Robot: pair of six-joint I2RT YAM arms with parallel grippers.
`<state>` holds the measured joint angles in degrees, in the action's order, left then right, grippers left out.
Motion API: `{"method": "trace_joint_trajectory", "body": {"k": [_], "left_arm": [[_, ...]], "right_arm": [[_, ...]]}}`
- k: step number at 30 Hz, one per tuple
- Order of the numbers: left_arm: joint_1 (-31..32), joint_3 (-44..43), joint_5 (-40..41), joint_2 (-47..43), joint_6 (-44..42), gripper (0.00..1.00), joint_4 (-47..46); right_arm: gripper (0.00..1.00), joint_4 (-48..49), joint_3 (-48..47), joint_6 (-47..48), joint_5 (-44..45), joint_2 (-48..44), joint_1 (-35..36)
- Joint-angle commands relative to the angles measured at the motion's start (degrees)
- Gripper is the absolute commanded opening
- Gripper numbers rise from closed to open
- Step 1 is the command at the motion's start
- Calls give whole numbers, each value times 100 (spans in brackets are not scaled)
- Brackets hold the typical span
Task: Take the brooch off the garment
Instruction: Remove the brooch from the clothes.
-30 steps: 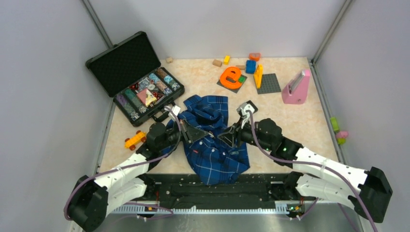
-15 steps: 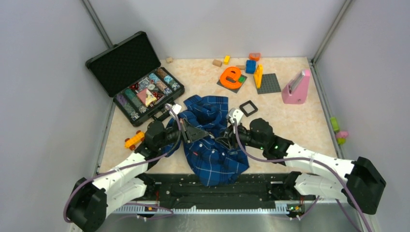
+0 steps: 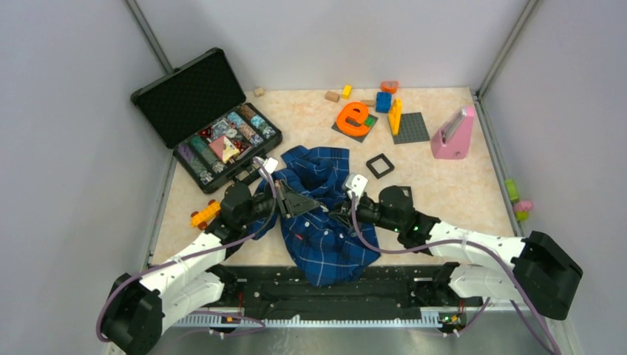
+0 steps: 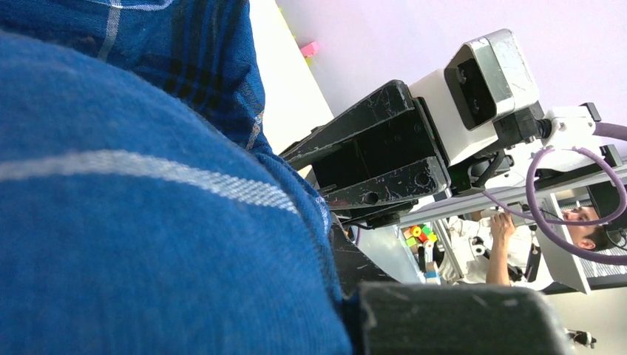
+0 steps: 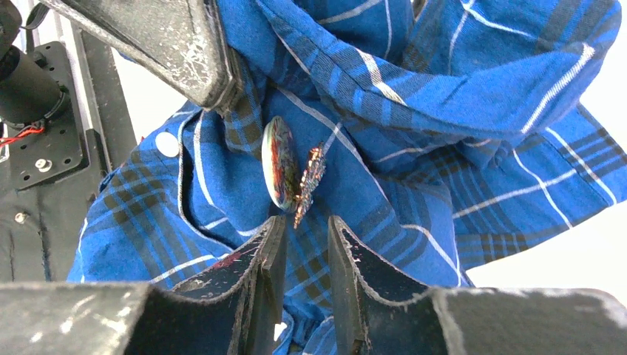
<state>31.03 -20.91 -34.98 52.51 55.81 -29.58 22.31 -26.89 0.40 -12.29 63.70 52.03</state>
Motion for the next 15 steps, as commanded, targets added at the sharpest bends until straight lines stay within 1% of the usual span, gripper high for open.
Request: {"method": "trace_joint_trajectory", "body": {"k": [1,5,8,11,15], "left_arm": [[-29,-279,-118,-90,33,0,-333],[-27,-280,-117,-74,53,0,-351],[-28,-274,-117,-91,52,0,-329],[-27,-259,-126,-113,77,0,-329],[-27,-227,-147,-131,113,0,-350]], "right_arm": [[29,600,-79,263,-342,204,75],[28,621,-167,266,-645,413,75],[28,586,-154,286,-649,496,75],[24,814,-64,261,-572,561,74],[23,1083,-59,205,-558,667,75]]}}
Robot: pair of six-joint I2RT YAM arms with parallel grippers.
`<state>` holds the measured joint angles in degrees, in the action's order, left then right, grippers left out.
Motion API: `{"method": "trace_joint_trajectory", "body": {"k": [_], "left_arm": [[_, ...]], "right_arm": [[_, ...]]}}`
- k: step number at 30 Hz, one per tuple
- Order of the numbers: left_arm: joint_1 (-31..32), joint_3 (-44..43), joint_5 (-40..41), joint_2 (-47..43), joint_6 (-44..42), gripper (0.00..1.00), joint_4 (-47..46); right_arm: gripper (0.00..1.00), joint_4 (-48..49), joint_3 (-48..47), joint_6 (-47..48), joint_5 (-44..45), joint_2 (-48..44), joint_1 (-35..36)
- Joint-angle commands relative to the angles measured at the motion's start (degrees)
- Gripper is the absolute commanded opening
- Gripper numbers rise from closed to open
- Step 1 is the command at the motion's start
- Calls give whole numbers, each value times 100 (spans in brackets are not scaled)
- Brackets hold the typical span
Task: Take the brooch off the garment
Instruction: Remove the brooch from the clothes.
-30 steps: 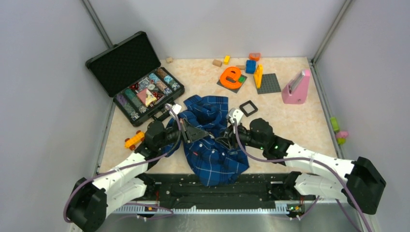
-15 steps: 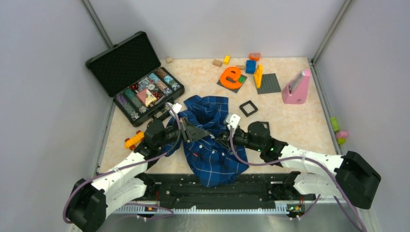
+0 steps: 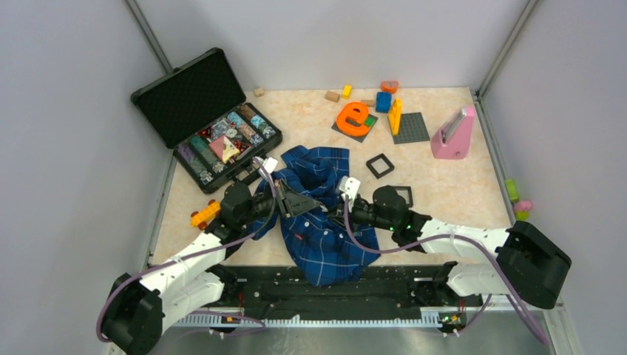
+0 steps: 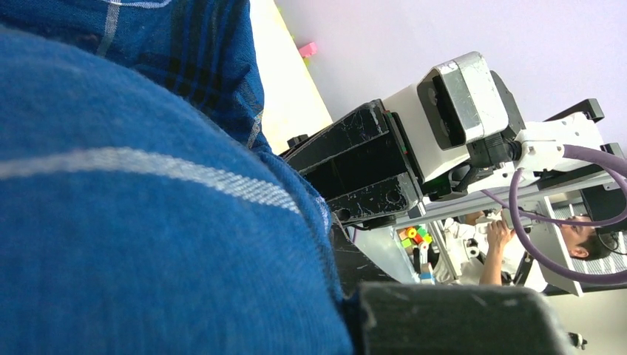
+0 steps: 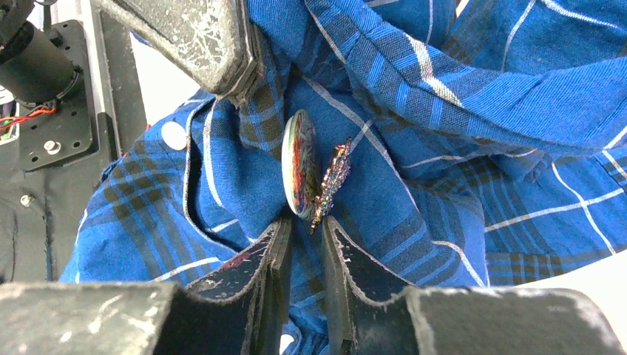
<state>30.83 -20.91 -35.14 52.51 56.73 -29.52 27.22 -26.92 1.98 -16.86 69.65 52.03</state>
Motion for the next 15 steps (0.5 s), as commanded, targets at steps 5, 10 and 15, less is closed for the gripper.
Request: {"method": "trace_joint_trajectory", "body": {"k": [5,10,15], "left_arm": [[-10,-196,-151,-170,35,0,-349],[-15,-231,-144,-287,-20,0,-188],[-16,-257,-24,-610,-253,0,426]], "right_arm": [[10,736,-47,42,36,75,78],[0,397,1,99,93,-102,78],[0,499,458,-150,393,-840,-83]]}}
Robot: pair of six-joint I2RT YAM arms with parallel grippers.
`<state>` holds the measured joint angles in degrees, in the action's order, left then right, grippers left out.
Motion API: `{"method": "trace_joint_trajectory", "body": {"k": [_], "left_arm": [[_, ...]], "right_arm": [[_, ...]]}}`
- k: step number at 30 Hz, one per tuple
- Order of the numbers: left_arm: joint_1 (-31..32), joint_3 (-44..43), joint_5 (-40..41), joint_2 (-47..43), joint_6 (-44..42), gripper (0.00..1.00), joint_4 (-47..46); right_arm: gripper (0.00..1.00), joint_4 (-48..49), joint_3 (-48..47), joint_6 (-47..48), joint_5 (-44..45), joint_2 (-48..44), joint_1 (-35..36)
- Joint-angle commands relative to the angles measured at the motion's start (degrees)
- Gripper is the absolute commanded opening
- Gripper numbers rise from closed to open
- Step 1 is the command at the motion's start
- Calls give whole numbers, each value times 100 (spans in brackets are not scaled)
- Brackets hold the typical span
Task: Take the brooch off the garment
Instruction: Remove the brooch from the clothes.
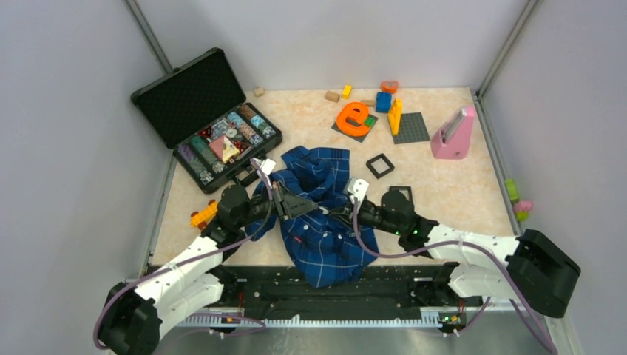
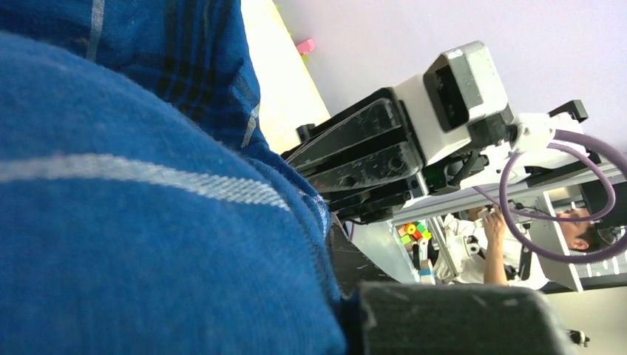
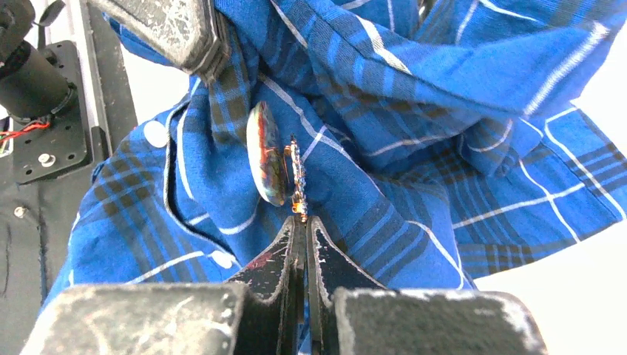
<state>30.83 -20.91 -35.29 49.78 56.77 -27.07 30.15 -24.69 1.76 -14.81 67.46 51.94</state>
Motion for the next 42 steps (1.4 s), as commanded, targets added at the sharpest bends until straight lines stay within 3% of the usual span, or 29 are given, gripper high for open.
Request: {"method": "trace_joint_trajectory", "body": {"k": [1,7,12,16,20,24,29,31,35,42], "left_arm": [[-16,-240,30,-430,-309,0,317],[-17,-63,30,-762,-595,2,839],[-17,-48,61,-989,-849,35,1307],[8,-589,453,-1332,-1416,54,2524],[73,-1297,825,-1517,-2042,61,3657],[112,-1745,990,-1589,-2501,64,4065],[140,-1540,959,-1685,-2828,74,3277],[156,-1171,955,-1759,-2884,87,2502],[195,-477,1077,-1613,-2833,91,911],[185,-342,242,-817,-2833,90,-809]], "right_arm": [[0,158,278,-331,193,-775,-144],[0,-343,136,-879,131,-1298,-376],[0,-963,-256,-1086,90,-1410,-404],[0,-1371,-559,-1171,69,-1571,-434],[0,-1827,-918,-1387,70,-1685,-459],[0,-2394,-1403,-1633,-114,-1570,-500],[0,-2906,-1856,-1793,-210,-1520,-542],[0,-3294,-2088,-1844,-142,-1466,-553],[0,-3857,-2442,-1831,-196,-1366,-560],[0,-4385,-2897,-1790,-554,-1205,-605]]}}
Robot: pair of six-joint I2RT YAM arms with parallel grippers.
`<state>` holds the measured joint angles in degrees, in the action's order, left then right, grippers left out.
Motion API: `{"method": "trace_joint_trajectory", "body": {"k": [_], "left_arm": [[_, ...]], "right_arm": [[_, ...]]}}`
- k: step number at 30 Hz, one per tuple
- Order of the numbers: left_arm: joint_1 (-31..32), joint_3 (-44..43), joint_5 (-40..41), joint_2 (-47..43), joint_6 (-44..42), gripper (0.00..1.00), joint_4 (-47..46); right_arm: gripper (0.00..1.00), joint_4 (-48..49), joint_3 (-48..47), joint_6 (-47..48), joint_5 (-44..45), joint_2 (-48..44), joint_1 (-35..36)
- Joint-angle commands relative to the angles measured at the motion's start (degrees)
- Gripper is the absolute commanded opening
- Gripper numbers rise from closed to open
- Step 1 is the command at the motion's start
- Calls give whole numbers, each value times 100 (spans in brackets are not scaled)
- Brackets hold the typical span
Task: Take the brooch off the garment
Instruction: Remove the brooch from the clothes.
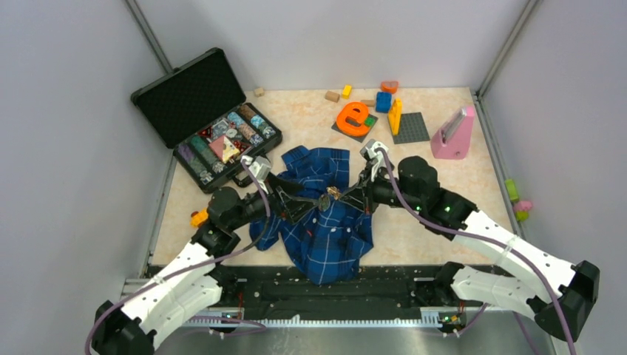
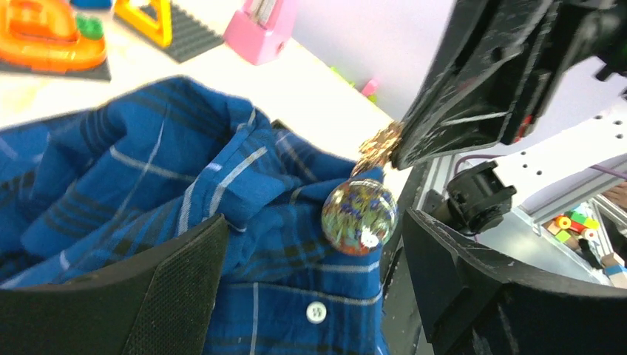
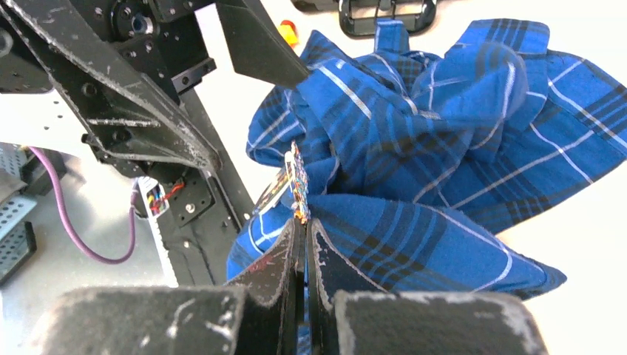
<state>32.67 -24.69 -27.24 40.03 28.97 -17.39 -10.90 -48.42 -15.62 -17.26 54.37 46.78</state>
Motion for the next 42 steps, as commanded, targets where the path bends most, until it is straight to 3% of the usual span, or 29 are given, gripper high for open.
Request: {"method": "trace_joint_trajectory", "body": {"k": [1,3,5,8,13,15,20,21,25,28,32,35,42], "left_arm": [[3,163,-634,169,77,90,-2166],[8,383,-698,267,301,90,-2889],[0,409,-812,366,282,90,-3037],[8,328,-1126,390,-13,88,-2993],[4,132,-767,117,-563,81,-2091],[10,177,-717,149,-581,77,-2144],[4,-27,-1191,697,-476,53,-2252],[9,-98,-1367,831,-486,55,-2314],[11,-260,-1970,1334,-334,77,-2617],[61,-299,-2110,1561,-222,85,-2765],[223,-318,-2112,1600,-534,89,-2461],[397,-524,-2002,1650,-1035,90,-1672],[786,-552,-863,1487,-1752,93,-861]], "right_arm": [[0,-407,-619,-153,-349,170,-121],[0,-532,-738,-380,-594,286,-178],[0,-480,-777,-519,-897,349,-200],[0,-560,-881,-598,-971,423,-233],[0,-1141,-1269,-367,-1073,641,-319],[0,-1271,-1313,-203,-1083,622,-323],[0,-1847,-1619,191,-853,681,-319],[0,-1986,-1705,240,-885,754,-319],[0,-2010,-1823,233,-1005,863,-319],[0,-2060,-1921,281,-999,910,-315],[0,-2119,-1991,272,-969,951,-323],[0,-2066,-1992,168,-990,957,-319],[0,-2096,-2014,73,-1004,996,-319]]}}
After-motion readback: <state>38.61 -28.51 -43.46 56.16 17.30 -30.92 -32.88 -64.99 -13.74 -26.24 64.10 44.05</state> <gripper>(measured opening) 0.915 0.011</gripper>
